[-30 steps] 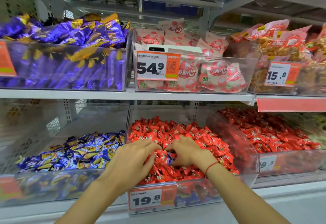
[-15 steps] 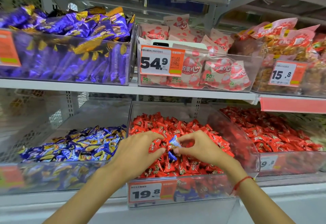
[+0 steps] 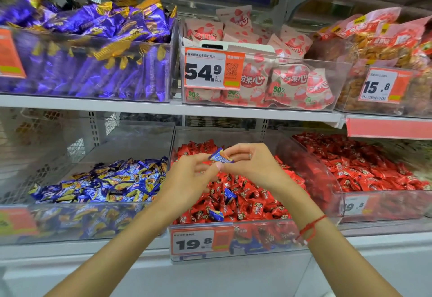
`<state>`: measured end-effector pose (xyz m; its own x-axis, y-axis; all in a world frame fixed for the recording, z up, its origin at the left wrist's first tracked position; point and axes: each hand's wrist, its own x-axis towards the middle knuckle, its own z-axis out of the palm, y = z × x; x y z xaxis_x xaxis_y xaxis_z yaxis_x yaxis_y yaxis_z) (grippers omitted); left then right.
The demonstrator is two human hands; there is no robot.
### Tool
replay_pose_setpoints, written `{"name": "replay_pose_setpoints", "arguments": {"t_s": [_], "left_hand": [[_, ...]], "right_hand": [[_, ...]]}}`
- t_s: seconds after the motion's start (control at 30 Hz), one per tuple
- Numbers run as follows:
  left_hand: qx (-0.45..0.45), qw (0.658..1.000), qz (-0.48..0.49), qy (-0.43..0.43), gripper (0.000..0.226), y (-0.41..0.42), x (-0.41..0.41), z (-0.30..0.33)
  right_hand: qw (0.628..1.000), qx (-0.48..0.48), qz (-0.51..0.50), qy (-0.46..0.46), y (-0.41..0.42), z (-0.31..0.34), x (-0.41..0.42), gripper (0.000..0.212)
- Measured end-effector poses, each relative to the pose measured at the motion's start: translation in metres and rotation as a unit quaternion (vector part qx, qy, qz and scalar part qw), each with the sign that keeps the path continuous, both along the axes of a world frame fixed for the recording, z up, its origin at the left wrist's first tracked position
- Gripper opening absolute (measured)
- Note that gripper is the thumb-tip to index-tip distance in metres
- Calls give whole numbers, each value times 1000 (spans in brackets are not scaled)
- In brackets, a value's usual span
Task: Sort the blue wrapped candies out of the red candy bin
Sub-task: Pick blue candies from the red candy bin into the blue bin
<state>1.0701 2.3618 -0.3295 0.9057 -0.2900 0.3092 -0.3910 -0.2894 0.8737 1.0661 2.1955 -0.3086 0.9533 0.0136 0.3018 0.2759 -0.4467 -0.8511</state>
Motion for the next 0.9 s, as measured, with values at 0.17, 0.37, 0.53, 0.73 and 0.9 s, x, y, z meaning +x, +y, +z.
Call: {"name": "replay_pose_setpoints", "arguments": {"t_s": [0.17,0.37,0.53,0.73,0.9], "left_hand": [[8,998,23,-66,19,10,0,0],[77,989,80,-98,16,25,10,0],[127,985,53,-102,19,34,13,7],[17,992,-107,-62,23,23,5,8],[-52,993,-51,-91,11,29,6,11]], "right_hand": [[995,51,71,43,-4,2,-2,26],[941,-315,-83,93,-13,-46,15,24],[968,-218,-107,60,-23,-37,12,11],[986,122,4,115,4,-4,-8,15],[974,158,24,161,10,1,-10,23]]}}
